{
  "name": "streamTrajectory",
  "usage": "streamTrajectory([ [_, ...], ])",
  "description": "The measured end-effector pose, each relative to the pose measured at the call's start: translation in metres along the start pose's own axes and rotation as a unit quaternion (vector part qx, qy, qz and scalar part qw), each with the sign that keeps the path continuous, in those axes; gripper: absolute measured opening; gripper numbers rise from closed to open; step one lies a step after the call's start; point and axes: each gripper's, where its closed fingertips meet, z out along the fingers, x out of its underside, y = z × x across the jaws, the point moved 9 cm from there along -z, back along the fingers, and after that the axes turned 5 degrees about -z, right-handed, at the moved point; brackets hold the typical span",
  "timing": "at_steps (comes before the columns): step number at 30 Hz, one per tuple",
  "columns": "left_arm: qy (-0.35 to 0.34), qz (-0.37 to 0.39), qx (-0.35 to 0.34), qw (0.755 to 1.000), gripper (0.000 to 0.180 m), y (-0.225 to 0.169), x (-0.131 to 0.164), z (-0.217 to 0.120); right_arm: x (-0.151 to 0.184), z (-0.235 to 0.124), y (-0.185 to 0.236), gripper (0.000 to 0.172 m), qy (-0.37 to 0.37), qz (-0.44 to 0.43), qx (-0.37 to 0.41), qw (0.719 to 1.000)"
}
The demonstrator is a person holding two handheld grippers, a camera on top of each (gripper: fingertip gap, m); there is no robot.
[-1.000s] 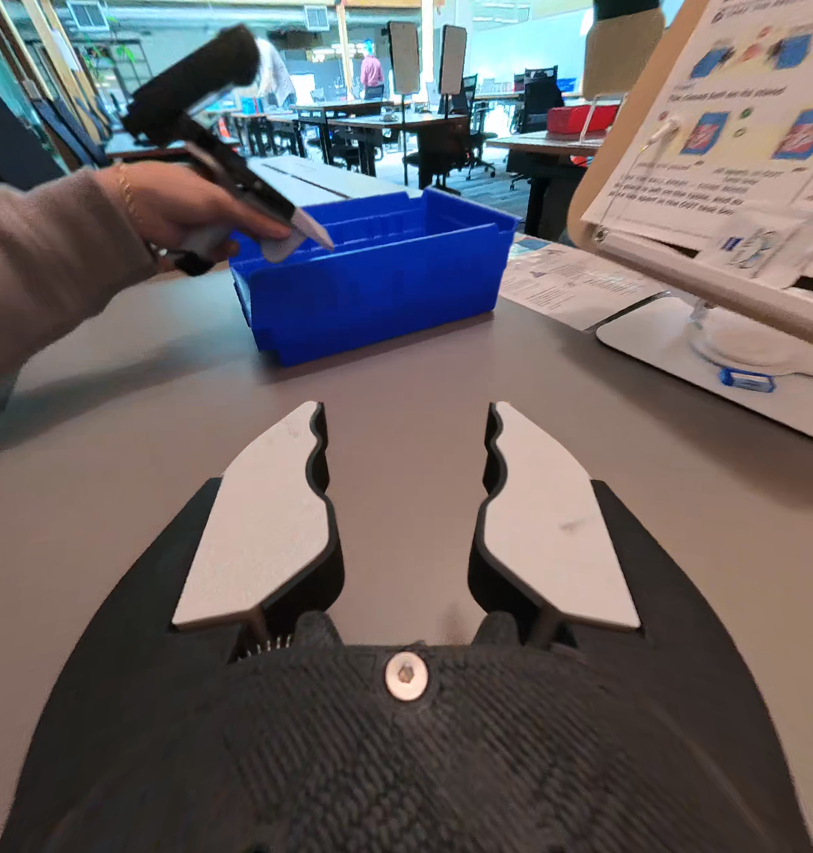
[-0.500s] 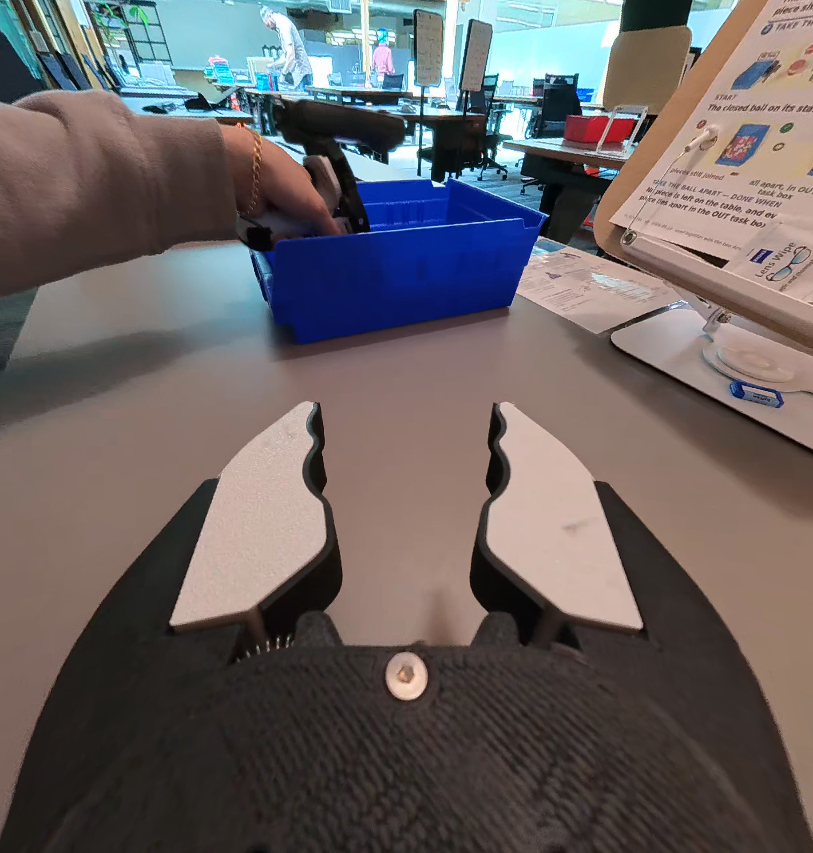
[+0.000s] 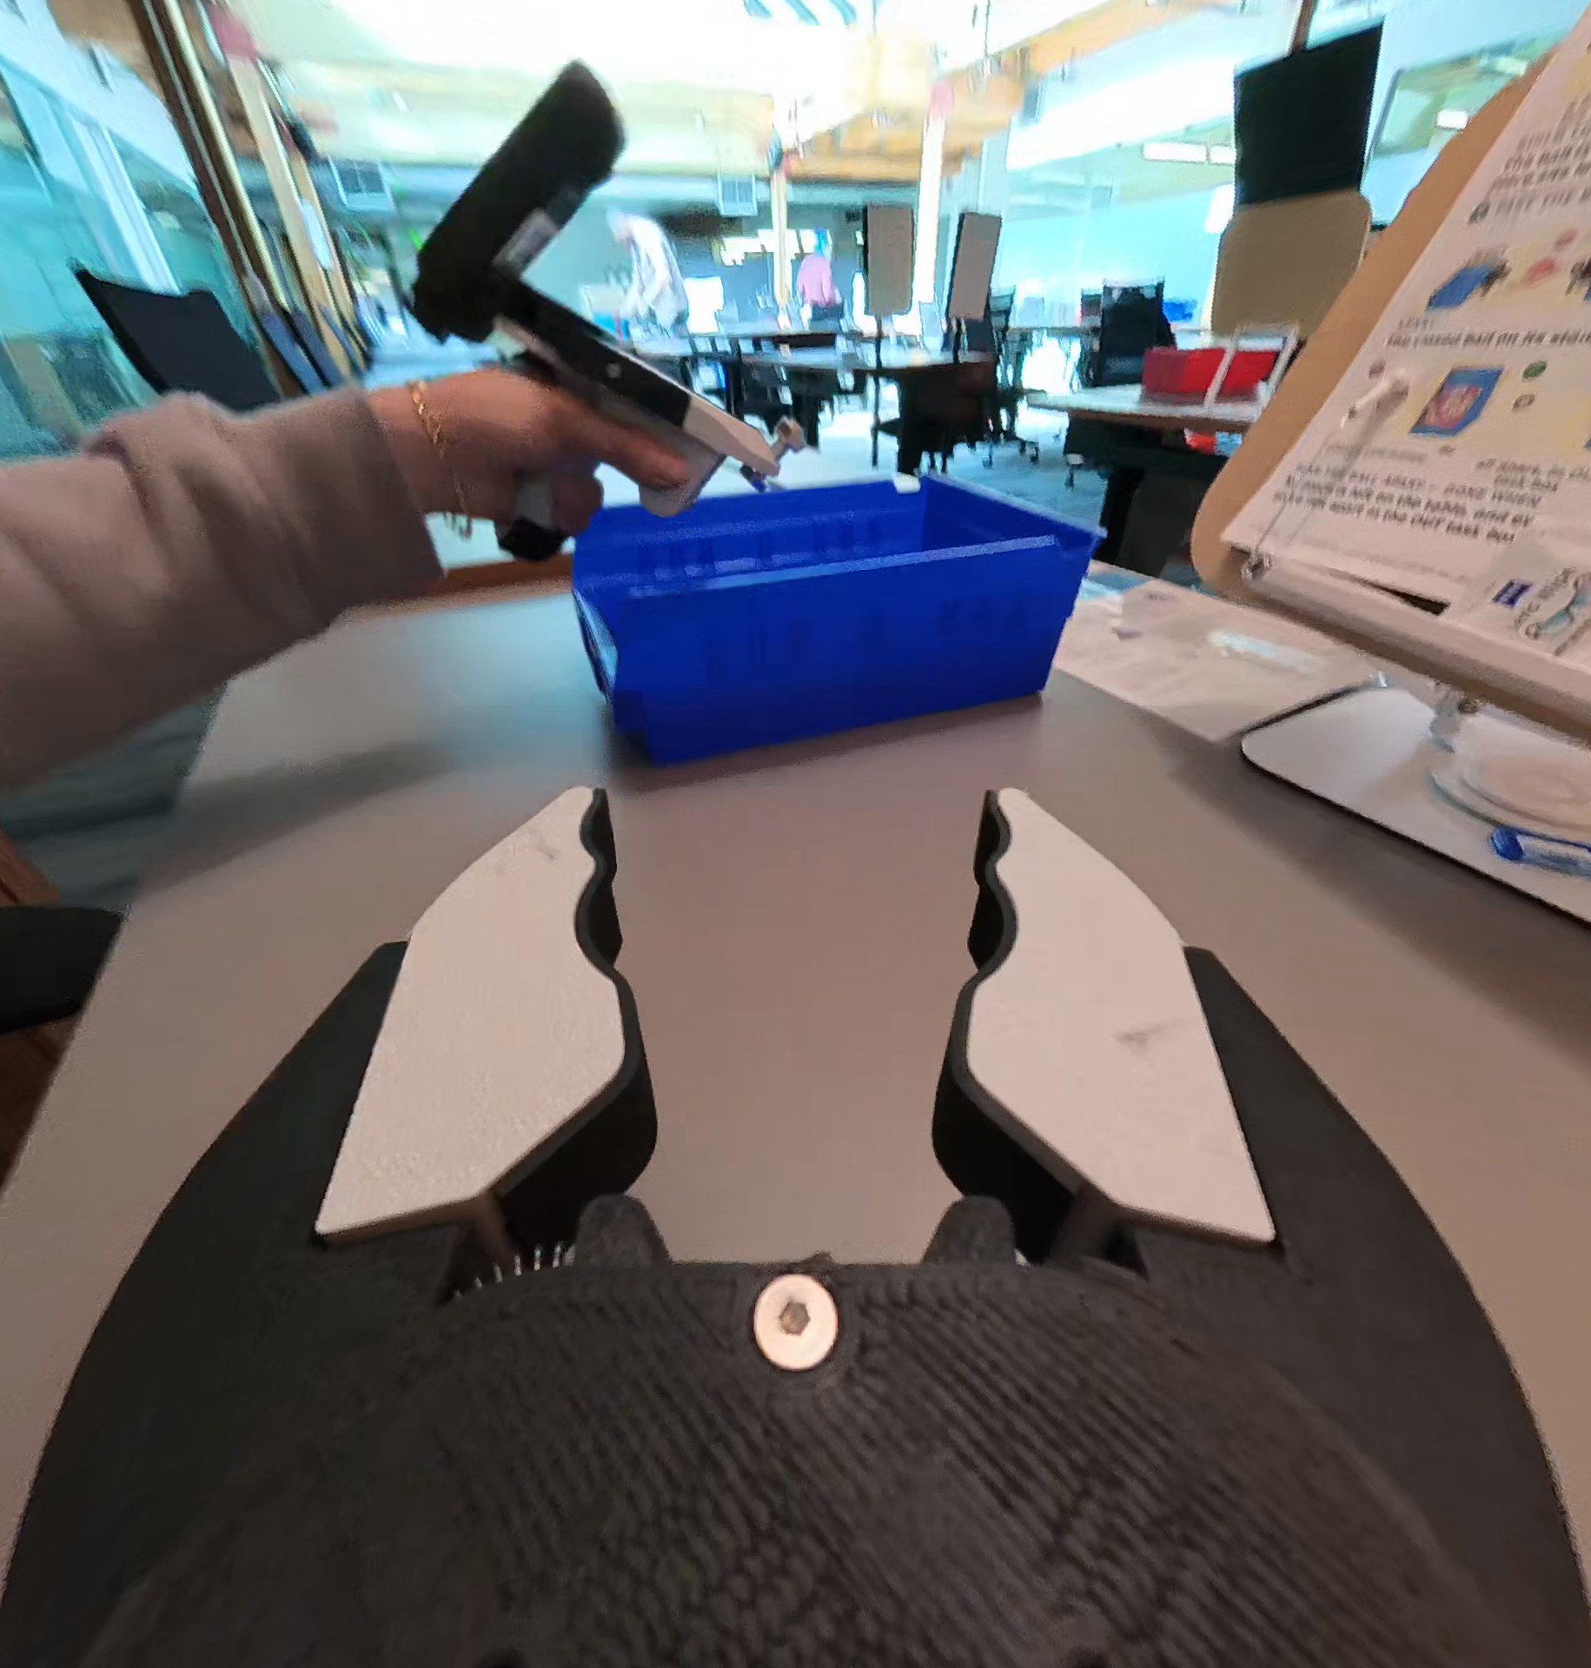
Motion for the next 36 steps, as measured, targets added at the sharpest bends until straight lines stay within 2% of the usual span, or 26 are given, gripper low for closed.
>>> streamTrajectory([
  [1, -0.050, 0.011, 0.045, 0.998, 0.008, -0.019, -0.006, -0.012, -0.004, 0.000, 0.001, 0.077, -0.021, 0.006, -0.006, 1.000],
  [3, -0.123, 0.032, 0.133, 0.983, 0.009, -0.058, -0.013, -0.028, -0.013, 0.002, 0.002, 0.078, -0.061, 0.017, -0.032, 0.997],
  [5, -0.184, 0.035, 0.238, 0.953, 0.009, -0.099, -0.012, -0.034, -0.021, 0.006, 0.002, 0.081, -0.082, 0.022, -0.055, 0.995],
  [7, -0.223, 0.034, 0.346, 0.911, 0.009, -0.139, -0.002, -0.028, -0.032, 0.009, -0.001, 0.083, -0.106, 0.018, -0.070, 0.992],
  [9, -0.238, 0.049, 0.413, 0.878, 0.009, -0.169, 0.013, -0.008, -0.045, 0.011, -0.005, 0.082, -0.137, 0.013, -0.088, 0.987],
  [13, -0.258, 0.047, 0.485, 0.834, 0.009, -0.196, 0.031, 0.050, -0.056, 0.012, -0.020, 0.076, -0.155, -0.005, -0.112, 0.981],
  [16, -0.248, 0.068, 0.506, 0.823, 0.009, -0.209, 0.045, 0.093, -0.044, 0.006, -0.027, 0.064, -0.176, 0.001, -0.075, 0.981],
  [19, -0.271, 0.049, 0.530, 0.802, 0.009, -0.215, 0.055, 0.109, -0.028, -0.004, -0.031, 0.047, -0.203, 0.006, -0.014, 0.979],
  [21, -0.277, 0.045, 0.533, 0.798, 0.008, -0.217, 0.056, 0.108, -0.022, -0.006, -0.034, 0.046, -0.195, 0.005, 0.002, 0.981],
  [26, -0.267, 0.052, 0.514, 0.814, 0.009, -0.215, 0.068, 0.107, -0.016, 0.001, -0.030, 0.043, -0.168, -0.001, -0.018, 0.986],
  [29, -0.264, 0.066, 0.503, 0.820, 0.009, -0.219, 0.063, 0.100, -0.017, 0.004, -0.028, 0.041, -0.158, -0.006, -0.022, 0.987],
  [31, -0.297, 0.072, 0.501, 0.809, 0.008, -0.224, 0.046, 0.088, -0.029, 0.003, -0.030, 0.037, -0.184, -0.014, -0.022, 0.982],
  [32, -0.303, 0.078, 0.489, 0.815, 0.008, -0.225, 0.034, 0.084, -0.040, 0.004, -0.033, 0.034, -0.196, -0.024, -0.028, 0.980],
  [36, -0.277, 0.130, 0.456, 0.836, 0.009, -0.228, -0.023, 0.079, -0.100, 0.019, -0.059, 0.040, -0.177, -0.073, -0.048, 0.980],
])
